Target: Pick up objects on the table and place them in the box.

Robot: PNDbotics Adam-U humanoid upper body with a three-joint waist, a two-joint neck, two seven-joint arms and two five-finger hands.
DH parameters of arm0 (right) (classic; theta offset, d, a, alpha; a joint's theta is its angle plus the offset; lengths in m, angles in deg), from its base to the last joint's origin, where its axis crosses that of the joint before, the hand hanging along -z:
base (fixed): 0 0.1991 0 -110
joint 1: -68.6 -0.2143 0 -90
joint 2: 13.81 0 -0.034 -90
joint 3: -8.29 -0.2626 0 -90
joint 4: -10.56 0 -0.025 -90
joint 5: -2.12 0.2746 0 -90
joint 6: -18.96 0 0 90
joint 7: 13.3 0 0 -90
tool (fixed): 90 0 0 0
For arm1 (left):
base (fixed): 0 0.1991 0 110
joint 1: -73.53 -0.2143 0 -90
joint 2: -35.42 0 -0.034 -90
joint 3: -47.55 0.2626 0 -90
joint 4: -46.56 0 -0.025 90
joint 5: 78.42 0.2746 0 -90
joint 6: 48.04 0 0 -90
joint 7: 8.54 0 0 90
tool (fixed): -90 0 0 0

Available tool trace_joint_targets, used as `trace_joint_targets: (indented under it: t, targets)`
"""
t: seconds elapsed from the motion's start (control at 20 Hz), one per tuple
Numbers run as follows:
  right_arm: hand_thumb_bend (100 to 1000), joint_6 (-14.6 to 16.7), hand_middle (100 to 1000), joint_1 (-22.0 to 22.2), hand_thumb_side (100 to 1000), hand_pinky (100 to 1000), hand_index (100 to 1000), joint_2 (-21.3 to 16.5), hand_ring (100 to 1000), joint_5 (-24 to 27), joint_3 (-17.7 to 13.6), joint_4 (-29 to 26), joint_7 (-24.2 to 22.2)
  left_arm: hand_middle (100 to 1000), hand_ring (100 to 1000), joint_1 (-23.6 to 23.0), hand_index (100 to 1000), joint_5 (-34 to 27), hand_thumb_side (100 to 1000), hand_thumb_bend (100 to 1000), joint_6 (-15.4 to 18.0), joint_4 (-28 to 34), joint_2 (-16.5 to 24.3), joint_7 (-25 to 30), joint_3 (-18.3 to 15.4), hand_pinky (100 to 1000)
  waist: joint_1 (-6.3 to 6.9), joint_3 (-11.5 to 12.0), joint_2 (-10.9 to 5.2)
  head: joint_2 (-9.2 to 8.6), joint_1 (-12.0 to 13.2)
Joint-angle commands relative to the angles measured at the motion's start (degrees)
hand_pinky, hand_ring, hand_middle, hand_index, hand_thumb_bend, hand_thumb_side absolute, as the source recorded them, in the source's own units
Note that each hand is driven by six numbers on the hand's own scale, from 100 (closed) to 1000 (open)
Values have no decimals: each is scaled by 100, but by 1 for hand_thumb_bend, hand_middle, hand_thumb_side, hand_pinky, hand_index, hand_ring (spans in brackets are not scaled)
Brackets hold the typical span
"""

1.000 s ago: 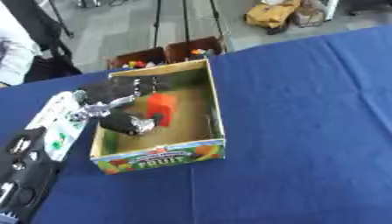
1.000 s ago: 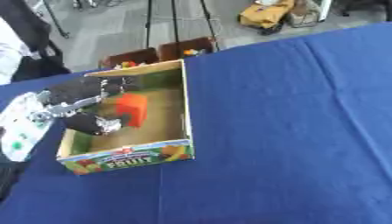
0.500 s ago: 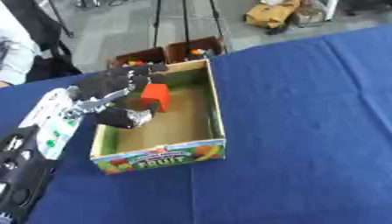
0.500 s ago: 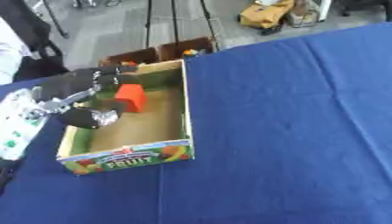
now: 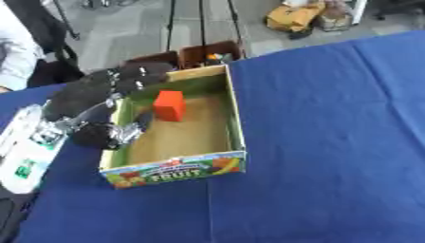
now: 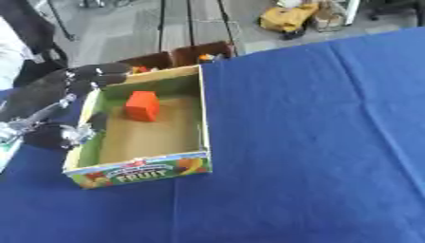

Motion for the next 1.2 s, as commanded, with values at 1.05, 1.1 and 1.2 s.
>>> trace_joint_targets:
  t: [1.05,1.1,1.2]
  targets:
    - [145,89,484,-353,1000,614,599,-168,629,-716,230,-108,1266,850,862,-1552,1000,-1946,843,100,-982,3038,-494,-1494,-600,733,-515,425,-513,-127,-487]
    - [133,99,486,-362,1000,612,600,-170,628,-738,249,-108,1348,845,858,-1589,999,-2030,851,100,-972,3058,-531,-1577,-619,728,-526,441,-522,-126,-497]
    - [103,116,492,-376,1000,608,600,-176,627,-780,285,-108,1502,838,853,-1675,996,-2192,864,100,-954,3073,-618,-1739,-665,721,-550,476,-542,-121,-515]
